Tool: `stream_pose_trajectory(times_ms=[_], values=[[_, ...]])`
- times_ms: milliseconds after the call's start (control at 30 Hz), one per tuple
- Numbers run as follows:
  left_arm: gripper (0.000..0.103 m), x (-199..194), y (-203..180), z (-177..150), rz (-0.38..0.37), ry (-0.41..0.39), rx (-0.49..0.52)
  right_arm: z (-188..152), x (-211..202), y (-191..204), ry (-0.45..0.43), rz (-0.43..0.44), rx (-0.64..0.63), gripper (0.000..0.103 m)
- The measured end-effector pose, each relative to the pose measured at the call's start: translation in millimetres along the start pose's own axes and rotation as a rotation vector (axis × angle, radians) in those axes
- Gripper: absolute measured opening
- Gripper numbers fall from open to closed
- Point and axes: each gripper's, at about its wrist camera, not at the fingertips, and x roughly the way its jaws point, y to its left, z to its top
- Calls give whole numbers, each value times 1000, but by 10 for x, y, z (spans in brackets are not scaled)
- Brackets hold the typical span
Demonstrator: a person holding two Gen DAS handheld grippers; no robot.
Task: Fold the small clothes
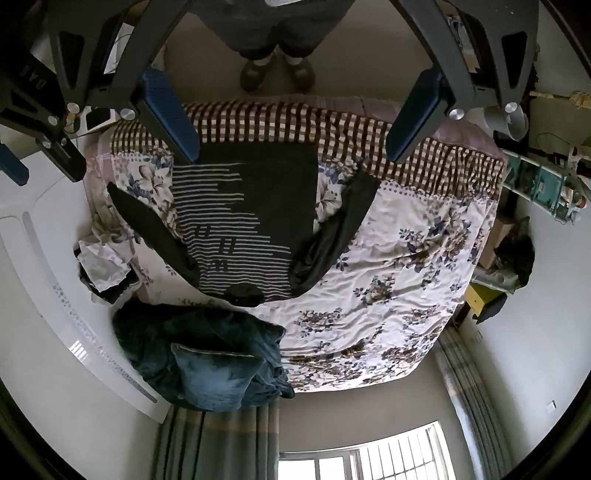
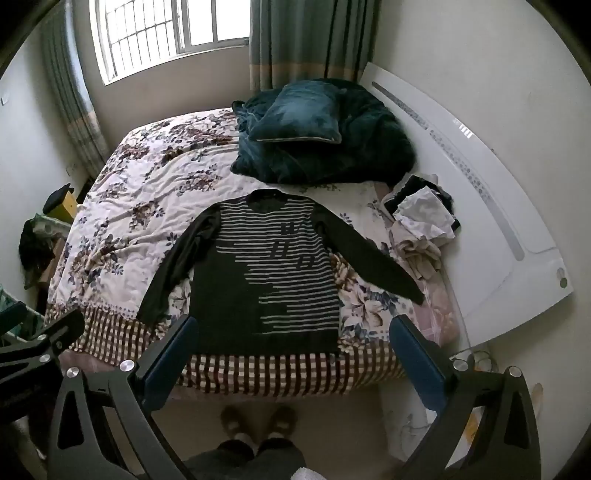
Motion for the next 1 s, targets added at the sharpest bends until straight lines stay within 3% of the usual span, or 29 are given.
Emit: stream_pose_trajectory(times_ms=[1000], values=[[103, -74, 1, -11, -2, -18, -5, -86, -179, -24, -6, 9, 2, 103]])
